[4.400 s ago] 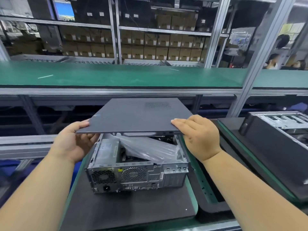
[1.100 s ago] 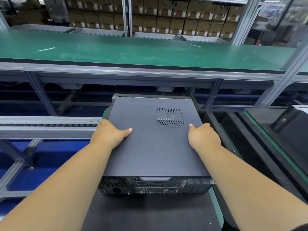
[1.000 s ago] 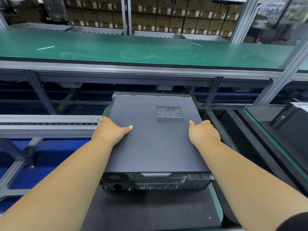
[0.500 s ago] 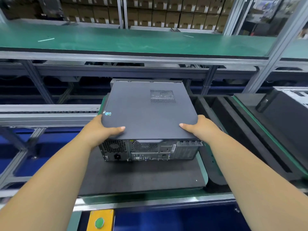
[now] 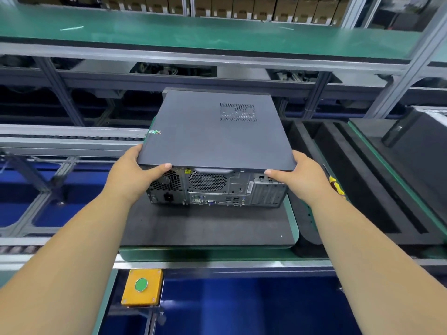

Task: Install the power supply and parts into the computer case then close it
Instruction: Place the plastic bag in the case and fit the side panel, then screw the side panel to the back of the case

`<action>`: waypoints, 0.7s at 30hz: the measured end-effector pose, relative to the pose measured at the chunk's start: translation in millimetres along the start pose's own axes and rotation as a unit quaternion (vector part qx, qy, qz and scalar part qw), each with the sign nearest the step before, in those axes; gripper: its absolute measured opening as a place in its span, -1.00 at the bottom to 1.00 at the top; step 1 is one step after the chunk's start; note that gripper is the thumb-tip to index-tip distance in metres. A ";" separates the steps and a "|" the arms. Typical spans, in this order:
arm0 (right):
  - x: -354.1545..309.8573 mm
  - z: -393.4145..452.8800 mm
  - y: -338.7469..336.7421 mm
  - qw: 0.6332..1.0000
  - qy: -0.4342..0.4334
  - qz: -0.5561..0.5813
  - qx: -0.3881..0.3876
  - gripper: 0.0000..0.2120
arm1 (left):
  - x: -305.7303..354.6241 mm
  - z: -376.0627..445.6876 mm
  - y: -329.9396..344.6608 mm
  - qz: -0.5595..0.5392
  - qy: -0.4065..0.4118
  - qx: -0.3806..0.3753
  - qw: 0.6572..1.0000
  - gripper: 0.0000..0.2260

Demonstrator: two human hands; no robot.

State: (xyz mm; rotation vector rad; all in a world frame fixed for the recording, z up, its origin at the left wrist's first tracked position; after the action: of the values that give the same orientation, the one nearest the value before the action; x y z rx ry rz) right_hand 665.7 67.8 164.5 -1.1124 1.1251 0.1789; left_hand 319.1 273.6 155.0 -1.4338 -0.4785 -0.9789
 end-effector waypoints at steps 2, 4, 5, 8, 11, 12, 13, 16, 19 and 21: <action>0.5 1.3 0.1 1.000 -0.008 -0.013 0.016 -0.40 | -1.4 2.4 -0.4 0.014 0.007 0.013 1.000 -0.31; 2.0 1.2 -0.8 0.999 -0.015 -0.019 0.033 -0.42 | -4.1 4.1 -0.6 0.021 0.006 0.023 0.999 -0.29; 2.2 0.8 -1.4 0.999 -0.019 -0.020 0.039 -0.43 | -5.4 4.7 -1.1 0.020 0.007 0.028 0.999 -0.28; 1.2 1.3 -3.1 0.998 -0.020 -0.032 0.041 -0.44 | -6.9 5.5 -2.9 0.019 0.013 0.036 0.999 -0.31; 0.9 2.9 -4.6 0.999 -0.006 -0.038 0.026 -0.43 | -5.3 5.4 -3.6 0.026 0.016 0.031 0.999 -0.31; 0.2 3.0 -4.9 0.999 0.000 -0.037 0.019 -0.42 | -5.1 5.0 -4.3 0.024 0.011 0.029 0.999 -0.31; -0.8 2.9 -5.2 0.999 0.005 -0.036 0.014 -0.43 | -4.5 4.9 -4.8 0.023 0.005 0.026 0.999 -0.30; -4.1 2.1 -6.5 0.999 0.017 -0.032 0.001 -0.48 | -1.6 4.7 -2.7 0.017 -0.013 0.006 1.000 -0.29; -8.2 1.2 -8.2 0.999 0.029 -0.032 -0.006 -0.54 | 4.1 5.0 1.3 -0.017 -0.034 -0.022 0.999 -0.31; -10.1 0.7 -9.1 0.999 0.037 -0.031 -0.012 -0.56 | 11.3 5.0 5.7 -0.028 -0.041 -0.038 0.998 -0.40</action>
State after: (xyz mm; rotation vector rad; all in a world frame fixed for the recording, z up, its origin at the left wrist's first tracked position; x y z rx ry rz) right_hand 667.0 67.9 178.1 -1.1815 1.1548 0.1042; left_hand 331.2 274.5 161.2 -1.5403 -0.5490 -0.9941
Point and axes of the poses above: each hand's wrist, its own z-axis towards the middle knuckle, its own y-axis out of the palm, x = y × z, the point moved 8 cm from there along z, towards the middle knuckle, and after that the axes turned 2 degrees about y, right-handed, at the moved point
